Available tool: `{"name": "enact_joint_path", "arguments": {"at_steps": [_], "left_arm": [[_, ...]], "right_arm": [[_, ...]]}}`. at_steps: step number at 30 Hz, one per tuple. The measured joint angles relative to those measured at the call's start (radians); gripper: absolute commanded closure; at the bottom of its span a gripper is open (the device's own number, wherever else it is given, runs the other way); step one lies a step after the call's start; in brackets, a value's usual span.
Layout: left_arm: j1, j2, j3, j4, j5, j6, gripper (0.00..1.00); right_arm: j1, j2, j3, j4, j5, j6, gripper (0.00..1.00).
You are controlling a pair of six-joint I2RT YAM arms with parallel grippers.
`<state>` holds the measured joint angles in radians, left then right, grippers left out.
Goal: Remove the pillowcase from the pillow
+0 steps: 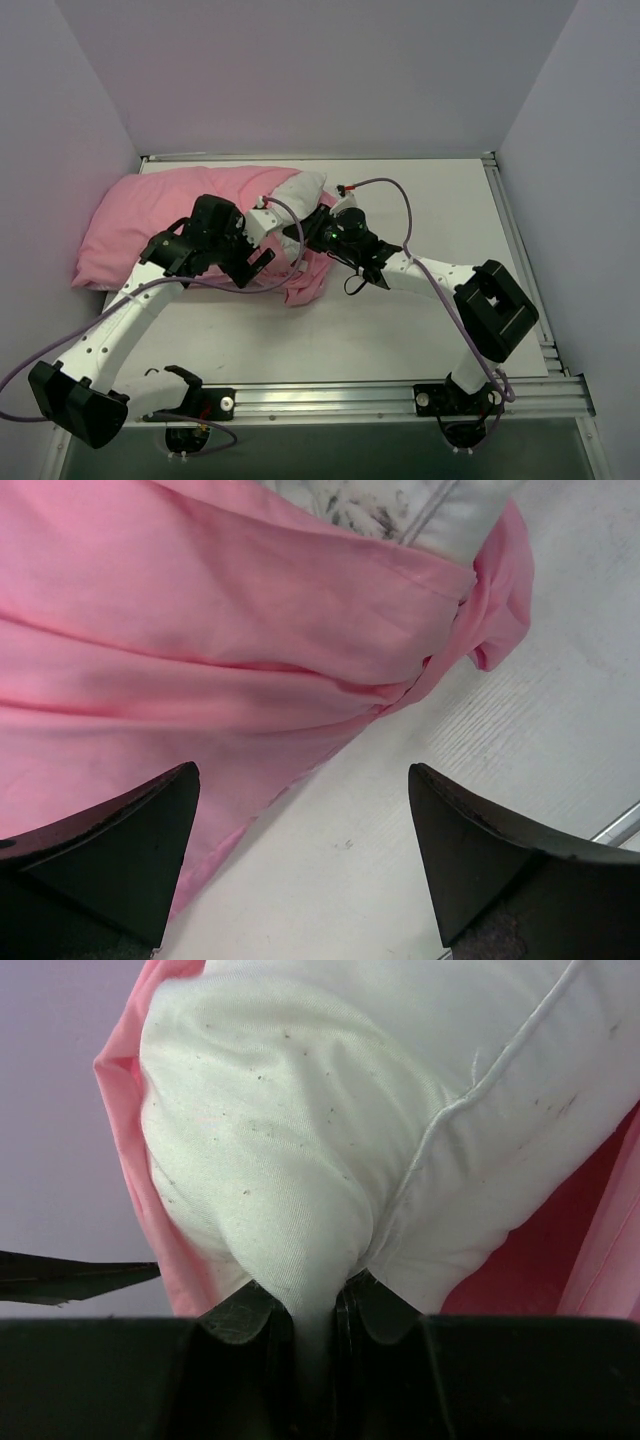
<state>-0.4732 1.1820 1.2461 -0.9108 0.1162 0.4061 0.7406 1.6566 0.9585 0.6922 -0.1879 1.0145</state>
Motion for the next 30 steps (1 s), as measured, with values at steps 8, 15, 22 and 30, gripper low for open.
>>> {"name": "enact_joint_path", "arguments": {"at_steps": [8,15,22,30], "left_arm": [[-0.090,0.081,-0.102,0.160,-0.127,-0.013,0.00],[-0.051,0.092,-0.163,0.282,-0.148,-0.047,0.98],[0.064,0.080,-0.231,0.334,-0.025,-0.020,0.98],[0.253,-0.026,-0.312,0.346,0.225,0.090,0.98]], "right_arm": [[0.011,0.000,0.001,-0.006,0.055,0.033,1.00],[0.016,0.000,0.001,-0.028,0.088,0.037,1.00],[0.004,-0.045,-0.059,-0.019,0.096,0.044,1.00],[-0.025,-0.182,-0.174,-0.026,-0.024,0.034,1.00]]}}
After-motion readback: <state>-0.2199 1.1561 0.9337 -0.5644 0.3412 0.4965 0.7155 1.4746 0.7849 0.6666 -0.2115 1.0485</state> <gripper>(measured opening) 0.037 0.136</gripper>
